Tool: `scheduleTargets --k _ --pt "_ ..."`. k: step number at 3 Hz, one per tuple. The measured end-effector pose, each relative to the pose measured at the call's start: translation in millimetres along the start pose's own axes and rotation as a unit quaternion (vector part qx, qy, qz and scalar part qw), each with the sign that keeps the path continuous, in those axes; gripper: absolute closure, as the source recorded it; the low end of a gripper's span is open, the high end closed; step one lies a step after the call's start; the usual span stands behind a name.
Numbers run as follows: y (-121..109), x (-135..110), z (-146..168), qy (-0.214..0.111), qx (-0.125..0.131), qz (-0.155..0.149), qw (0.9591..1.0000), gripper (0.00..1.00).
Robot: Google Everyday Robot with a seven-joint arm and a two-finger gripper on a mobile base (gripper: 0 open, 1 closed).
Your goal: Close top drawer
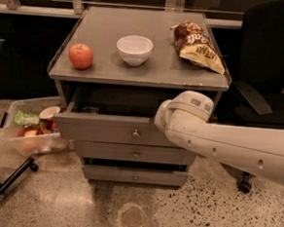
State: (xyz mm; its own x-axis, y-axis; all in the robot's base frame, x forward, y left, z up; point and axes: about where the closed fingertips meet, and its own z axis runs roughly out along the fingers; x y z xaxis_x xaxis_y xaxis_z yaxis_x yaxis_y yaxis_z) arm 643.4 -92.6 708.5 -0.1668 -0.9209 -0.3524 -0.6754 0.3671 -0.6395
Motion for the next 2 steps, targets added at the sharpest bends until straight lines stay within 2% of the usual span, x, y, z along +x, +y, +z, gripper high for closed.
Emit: scheduleTargets --k 1,2 --pt "16.6 9.1 2.1 -0.001 -0.019 0.012 0.9997 1.00" --pt "47.8 17.2 -10.6 -0.014 -0.052 0.030 0.9981 1.00"
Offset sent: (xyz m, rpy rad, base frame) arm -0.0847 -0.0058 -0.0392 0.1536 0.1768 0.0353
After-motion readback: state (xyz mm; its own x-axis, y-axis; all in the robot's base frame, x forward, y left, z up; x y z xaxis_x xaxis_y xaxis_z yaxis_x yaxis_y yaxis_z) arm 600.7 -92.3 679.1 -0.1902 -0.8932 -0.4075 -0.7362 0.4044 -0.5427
